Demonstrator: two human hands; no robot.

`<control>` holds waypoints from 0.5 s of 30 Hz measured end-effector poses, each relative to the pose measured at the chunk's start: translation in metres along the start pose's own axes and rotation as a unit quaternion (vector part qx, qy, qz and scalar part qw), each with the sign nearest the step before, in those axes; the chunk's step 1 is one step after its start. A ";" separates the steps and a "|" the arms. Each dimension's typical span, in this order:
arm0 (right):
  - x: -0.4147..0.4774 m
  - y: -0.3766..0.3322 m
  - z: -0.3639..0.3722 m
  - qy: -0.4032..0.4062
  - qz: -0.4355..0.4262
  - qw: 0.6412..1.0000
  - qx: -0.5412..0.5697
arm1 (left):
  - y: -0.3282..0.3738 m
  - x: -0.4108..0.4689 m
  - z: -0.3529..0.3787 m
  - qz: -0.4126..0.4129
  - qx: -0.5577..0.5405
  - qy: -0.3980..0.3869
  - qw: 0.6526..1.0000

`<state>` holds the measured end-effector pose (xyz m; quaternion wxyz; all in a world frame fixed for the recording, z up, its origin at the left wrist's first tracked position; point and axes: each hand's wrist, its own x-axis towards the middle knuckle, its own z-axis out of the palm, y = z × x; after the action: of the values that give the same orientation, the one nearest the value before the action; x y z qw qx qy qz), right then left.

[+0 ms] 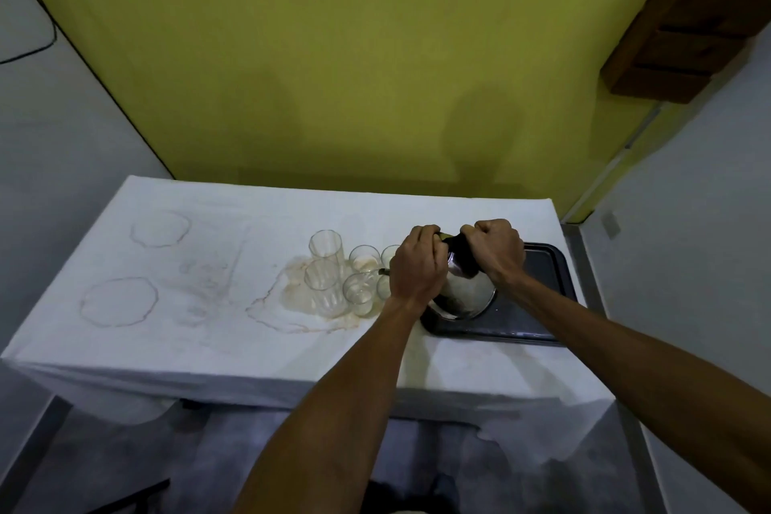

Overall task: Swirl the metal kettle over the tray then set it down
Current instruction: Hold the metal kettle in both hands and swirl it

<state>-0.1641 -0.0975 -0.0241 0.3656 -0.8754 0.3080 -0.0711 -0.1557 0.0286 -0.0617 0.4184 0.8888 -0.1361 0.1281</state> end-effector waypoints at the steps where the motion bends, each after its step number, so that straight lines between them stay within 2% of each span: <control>1: 0.000 0.000 0.000 0.000 -0.002 1.000 -0.003 | 0.000 0.001 0.000 -0.002 0.001 -0.002 1.000; 15: 0.001 -0.004 -0.002 0.001 0.002 1.000 -0.002 | 0.002 0.006 -0.002 0.006 0.010 -0.026 1.000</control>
<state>-0.1620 -0.0975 -0.0199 0.3636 -0.8754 0.3106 -0.0708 -0.1513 0.0283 -0.0569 0.4048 0.8952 -0.1515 0.1088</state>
